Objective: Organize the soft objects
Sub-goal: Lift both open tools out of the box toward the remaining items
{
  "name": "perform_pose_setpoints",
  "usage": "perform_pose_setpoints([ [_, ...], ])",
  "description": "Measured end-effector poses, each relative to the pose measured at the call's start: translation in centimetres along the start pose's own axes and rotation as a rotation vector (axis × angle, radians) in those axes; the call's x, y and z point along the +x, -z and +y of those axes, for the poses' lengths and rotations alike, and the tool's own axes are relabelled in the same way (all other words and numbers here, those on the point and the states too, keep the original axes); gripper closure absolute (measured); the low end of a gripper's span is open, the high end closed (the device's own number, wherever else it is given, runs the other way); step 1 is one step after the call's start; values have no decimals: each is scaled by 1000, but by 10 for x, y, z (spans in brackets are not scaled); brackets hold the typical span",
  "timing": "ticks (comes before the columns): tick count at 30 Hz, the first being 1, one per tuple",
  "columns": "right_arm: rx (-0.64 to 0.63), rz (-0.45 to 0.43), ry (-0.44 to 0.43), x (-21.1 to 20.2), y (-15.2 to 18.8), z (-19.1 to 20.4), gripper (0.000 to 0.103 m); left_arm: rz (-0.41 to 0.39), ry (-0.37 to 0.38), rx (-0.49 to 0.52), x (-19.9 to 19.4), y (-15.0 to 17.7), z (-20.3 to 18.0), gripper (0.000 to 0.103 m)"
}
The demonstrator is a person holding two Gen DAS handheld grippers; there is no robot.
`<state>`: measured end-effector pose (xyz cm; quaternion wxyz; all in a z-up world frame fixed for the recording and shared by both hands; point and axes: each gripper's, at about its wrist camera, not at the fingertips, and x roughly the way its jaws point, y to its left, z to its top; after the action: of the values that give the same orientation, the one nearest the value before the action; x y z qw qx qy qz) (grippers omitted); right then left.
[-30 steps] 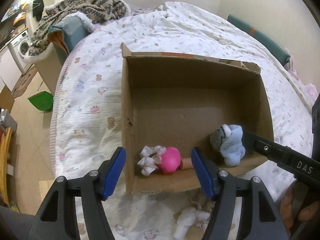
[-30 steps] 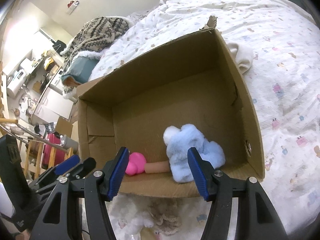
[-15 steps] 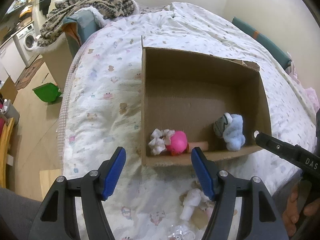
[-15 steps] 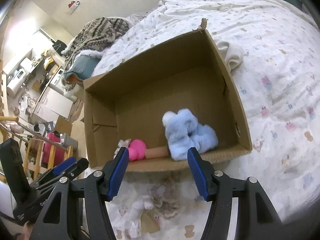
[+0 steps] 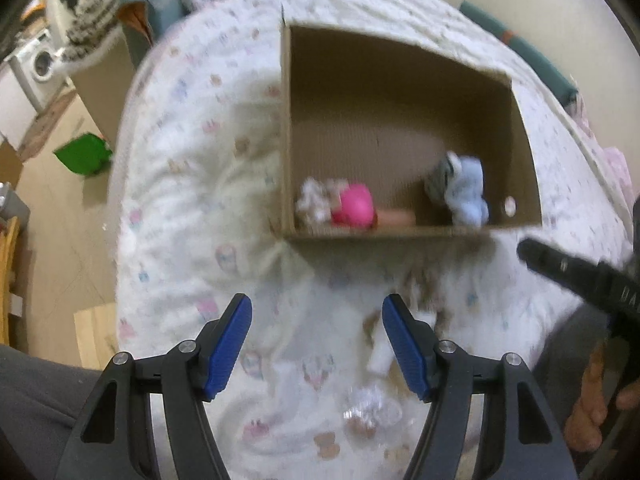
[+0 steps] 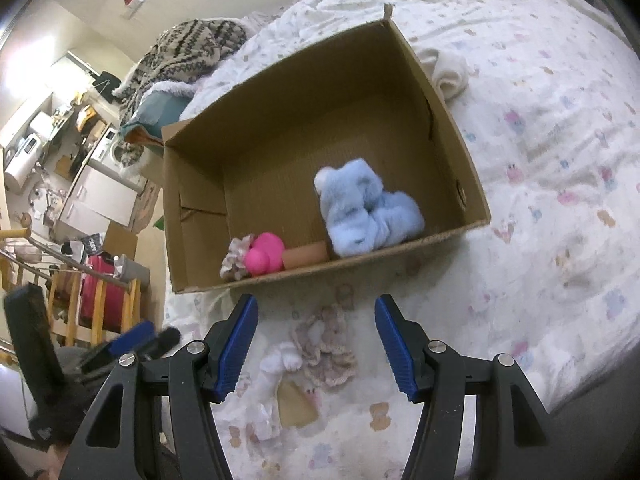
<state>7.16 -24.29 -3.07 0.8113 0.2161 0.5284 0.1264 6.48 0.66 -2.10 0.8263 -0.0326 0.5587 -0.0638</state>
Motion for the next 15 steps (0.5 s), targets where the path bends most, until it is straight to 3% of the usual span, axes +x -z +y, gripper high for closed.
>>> perform_pose_setpoints([
  [5, -2, 22, 21, 5, 1, 1, 39, 167, 83, 57, 23, 17, -12, 38],
  [8, -2, 31, 26, 8, 1, 2, 39, 263, 132, 42, 38, 32, -18, 38],
  [12, -7, 39, 31, 11, 1, 4, 39, 357, 146, 33, 57, 51, -30, 38],
  [15, -10, 37, 35, 10, 1, 4, 39, 370, 117, 59, 67, 57, -40, 38],
])
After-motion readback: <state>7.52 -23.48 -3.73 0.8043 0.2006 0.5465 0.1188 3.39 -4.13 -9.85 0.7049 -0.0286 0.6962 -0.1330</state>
